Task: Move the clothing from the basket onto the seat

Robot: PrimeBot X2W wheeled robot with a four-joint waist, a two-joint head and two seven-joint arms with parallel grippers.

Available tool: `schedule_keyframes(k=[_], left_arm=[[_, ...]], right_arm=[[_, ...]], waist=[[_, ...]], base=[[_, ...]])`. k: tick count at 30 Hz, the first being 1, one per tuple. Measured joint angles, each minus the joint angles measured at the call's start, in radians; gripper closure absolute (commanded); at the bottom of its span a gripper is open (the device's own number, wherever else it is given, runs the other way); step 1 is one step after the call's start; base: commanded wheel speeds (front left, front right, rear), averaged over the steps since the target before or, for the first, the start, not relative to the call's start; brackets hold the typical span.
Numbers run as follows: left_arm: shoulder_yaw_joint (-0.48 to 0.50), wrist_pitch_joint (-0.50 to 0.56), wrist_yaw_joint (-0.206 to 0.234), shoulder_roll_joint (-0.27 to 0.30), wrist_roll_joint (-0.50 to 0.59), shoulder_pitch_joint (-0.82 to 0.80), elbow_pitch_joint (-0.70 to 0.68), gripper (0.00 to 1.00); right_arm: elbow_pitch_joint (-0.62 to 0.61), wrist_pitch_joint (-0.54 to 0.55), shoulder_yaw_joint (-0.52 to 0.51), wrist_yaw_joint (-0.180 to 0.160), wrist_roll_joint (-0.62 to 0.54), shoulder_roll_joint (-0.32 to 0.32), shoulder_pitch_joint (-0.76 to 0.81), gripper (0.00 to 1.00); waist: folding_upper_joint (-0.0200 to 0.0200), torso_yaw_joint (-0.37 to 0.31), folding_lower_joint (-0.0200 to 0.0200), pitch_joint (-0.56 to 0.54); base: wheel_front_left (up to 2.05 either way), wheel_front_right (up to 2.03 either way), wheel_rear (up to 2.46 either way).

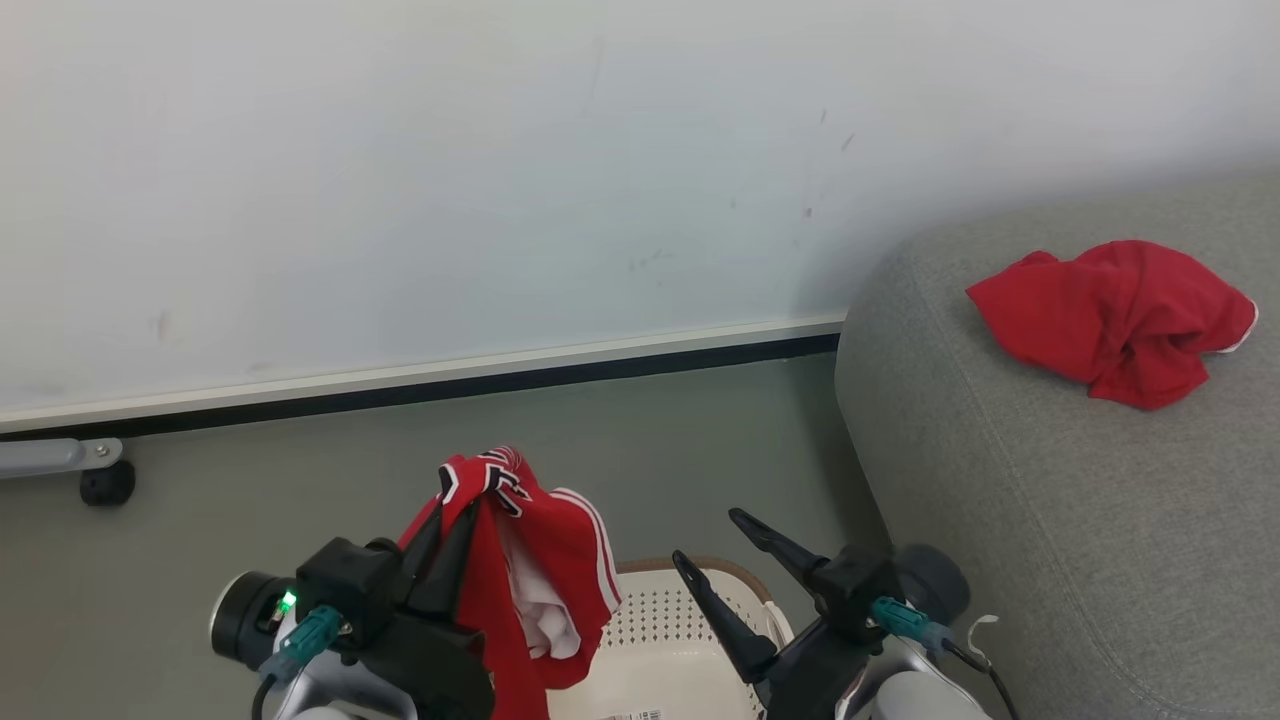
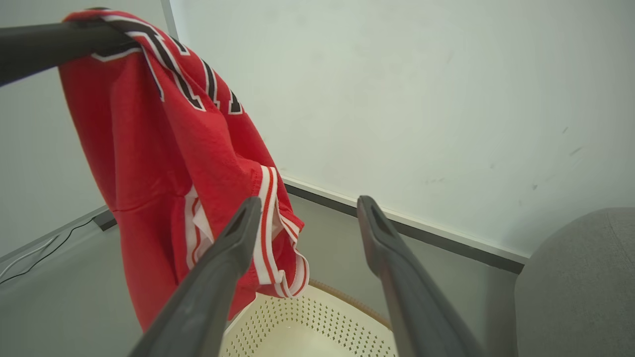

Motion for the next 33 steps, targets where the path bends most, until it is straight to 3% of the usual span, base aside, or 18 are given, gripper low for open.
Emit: schedule_keyframes(k=[16,26,33], left_arm=[[-0.074,0.068,-0.016,-0.028,0.016,-0.037,-0.085,1.00],[-0.108,0.094,-0.018,-0.032,0.017,-0.036,-0.132,1.00],[-0.123,0.111,-0.026,-0.034,0.017,-0.036,-0.155,1.00]], right_arm=[[0.139,0.007,0.270,0.001,0.098,0.002,-0.164,0.00],[0.179,0.007,0.363,0.001,0.184,0.004,-0.228,0.00],[0.199,0.006,0.368,0.001,0.232,0.004,-0.264,0.00]], waist=[[0.0000,0.052,0.0000,0.023],[0.0000,0.068,0.0000,0.034],[0.0001,0.068,0.0000,0.040]], base=[[0.00,0.00,0.00],[0.00,0.00,0.00],[0.00,0.00,0.00]])
